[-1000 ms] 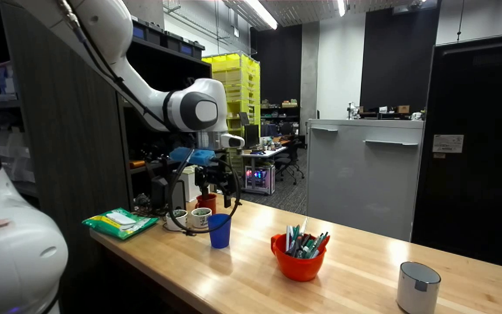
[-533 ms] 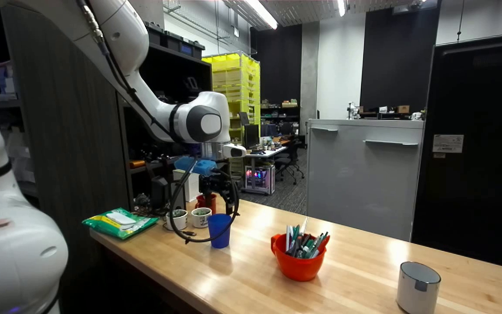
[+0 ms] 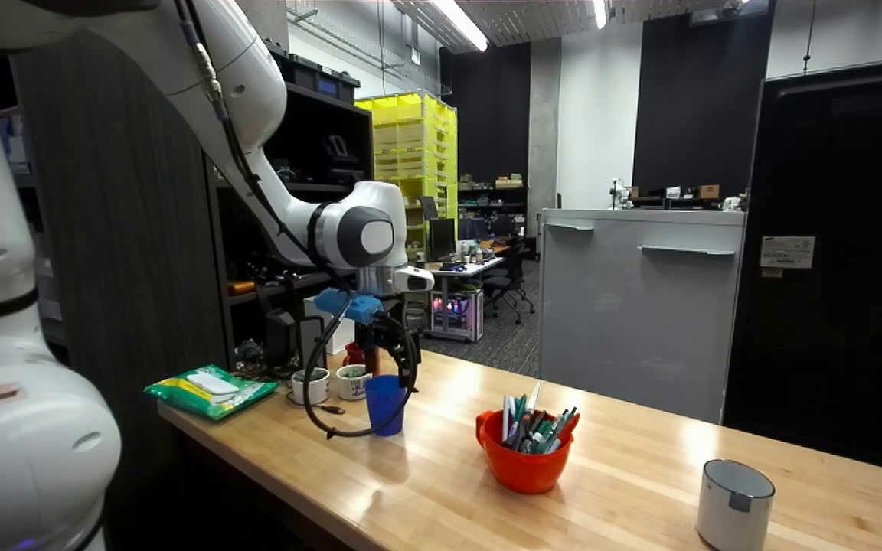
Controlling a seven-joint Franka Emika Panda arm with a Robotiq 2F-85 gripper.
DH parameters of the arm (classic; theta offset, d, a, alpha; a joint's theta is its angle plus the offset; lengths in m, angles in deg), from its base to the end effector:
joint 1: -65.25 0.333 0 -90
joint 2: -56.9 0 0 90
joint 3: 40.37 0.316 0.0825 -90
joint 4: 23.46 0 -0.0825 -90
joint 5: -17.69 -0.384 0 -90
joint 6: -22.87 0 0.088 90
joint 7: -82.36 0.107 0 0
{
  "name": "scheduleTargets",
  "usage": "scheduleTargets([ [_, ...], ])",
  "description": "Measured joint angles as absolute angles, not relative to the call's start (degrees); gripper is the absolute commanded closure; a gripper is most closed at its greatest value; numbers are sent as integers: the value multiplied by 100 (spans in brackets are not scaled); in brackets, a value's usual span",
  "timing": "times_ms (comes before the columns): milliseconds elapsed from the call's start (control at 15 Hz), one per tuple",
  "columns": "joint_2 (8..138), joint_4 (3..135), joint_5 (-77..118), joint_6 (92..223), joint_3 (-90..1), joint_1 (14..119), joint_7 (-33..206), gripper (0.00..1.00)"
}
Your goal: Put the blue cup in the white cup
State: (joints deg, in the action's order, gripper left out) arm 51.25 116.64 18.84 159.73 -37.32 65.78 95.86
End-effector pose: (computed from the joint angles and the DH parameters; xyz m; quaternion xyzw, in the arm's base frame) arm 0.4744 0.0294 0.3423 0.9966 -0.0794 0.0221 0.0064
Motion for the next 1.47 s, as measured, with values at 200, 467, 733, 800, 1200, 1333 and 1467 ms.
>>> scheduleTargets([
  [200,5365,11598,1944,16057,-3726,6596,9708,0],
  [467,5670,11460,2029,16159,-3730,6595,9782,0],
  [733,5965,11283,2029,16220,-3730,6629,9804,0],
  [800,6048,11231,2029,16225,-3730,6644,9819,0],
  [1200,6508,10925,2029,16248,-3761,6733,9883,48],
  [1333,6570,10874,2029,16250,-3795,6739,9883,65],
  [1467,6579,10842,2029,16250,-3824,6739,9882,78],
])
